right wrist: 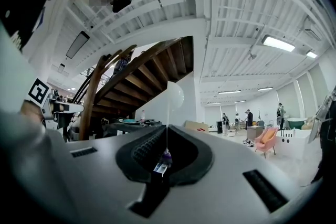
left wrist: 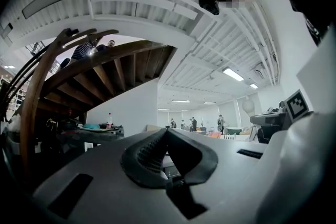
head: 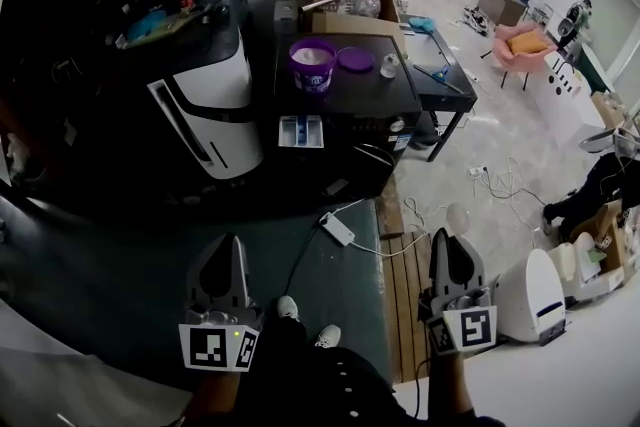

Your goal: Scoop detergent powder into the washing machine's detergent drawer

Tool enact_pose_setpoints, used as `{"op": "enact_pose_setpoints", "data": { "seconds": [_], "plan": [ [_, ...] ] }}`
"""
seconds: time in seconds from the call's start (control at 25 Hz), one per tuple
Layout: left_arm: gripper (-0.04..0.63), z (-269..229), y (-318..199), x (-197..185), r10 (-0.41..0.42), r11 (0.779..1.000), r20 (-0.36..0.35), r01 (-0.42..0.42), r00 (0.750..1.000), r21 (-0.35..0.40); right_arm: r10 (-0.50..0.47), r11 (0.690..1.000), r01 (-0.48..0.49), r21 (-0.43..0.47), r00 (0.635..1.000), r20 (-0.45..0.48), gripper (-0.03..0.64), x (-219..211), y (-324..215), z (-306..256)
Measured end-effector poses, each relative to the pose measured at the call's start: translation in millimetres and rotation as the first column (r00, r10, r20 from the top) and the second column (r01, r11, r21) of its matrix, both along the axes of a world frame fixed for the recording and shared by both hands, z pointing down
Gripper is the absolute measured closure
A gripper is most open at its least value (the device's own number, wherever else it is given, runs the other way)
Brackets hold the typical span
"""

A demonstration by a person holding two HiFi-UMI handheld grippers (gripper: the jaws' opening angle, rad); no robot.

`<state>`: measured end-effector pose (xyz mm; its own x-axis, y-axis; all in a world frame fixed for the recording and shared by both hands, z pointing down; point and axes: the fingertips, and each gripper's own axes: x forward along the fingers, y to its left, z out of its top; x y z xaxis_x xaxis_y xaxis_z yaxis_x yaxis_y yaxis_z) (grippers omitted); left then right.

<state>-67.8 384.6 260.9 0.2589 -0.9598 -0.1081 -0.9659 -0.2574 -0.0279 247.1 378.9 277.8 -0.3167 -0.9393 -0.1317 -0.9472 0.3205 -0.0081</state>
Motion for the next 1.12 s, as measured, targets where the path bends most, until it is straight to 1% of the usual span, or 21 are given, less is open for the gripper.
{"op": "enact_pose_setpoints", "data": {
  "seconds": [0.16,0.36,0.52,0.6,1.12],
  "plan": [
    [0.581,2.7,-13.2,1.3,0.005,1.000,-0.001,-0.005,1.000,-0.005,0.007,1.000,-0.007,-0.020,1.000,0.000,0.584,1.0,-12.9,7.0],
    [0.581,6.4,-40.6,-2.7,0.013,1.000,-0.011,-0.013,1.000,-0.007,0.007,1.000,-0.007,-0.008,1.000,0.000,0.583,-7.3,-39.1,3.9],
    [0.581,4.8,-66.8,-6.5,0.018,1.000,-0.015,-0.018,1.000,0.000,0.027,0.999,-0.029,-0.039,0.999,-0.035,0.583,-8.8,-65.0,8.8],
    [0.581,4.4,-78.9,-9.3,0.019,1.000,-0.019,-0.019,1.000,0.003,0.025,0.999,-0.025,-0.027,1.000,-0.017,0.583,-13.2,-77.9,5.4],
    [0.581,2.6,-156.9,-30.2,0.013,1.000,-0.044,-0.013,0.999,0.008,0.011,1.000,-0.012,-0.025,0.999,-0.044,0.583,-33.2,-157.8,-0.4]
  ]
}}
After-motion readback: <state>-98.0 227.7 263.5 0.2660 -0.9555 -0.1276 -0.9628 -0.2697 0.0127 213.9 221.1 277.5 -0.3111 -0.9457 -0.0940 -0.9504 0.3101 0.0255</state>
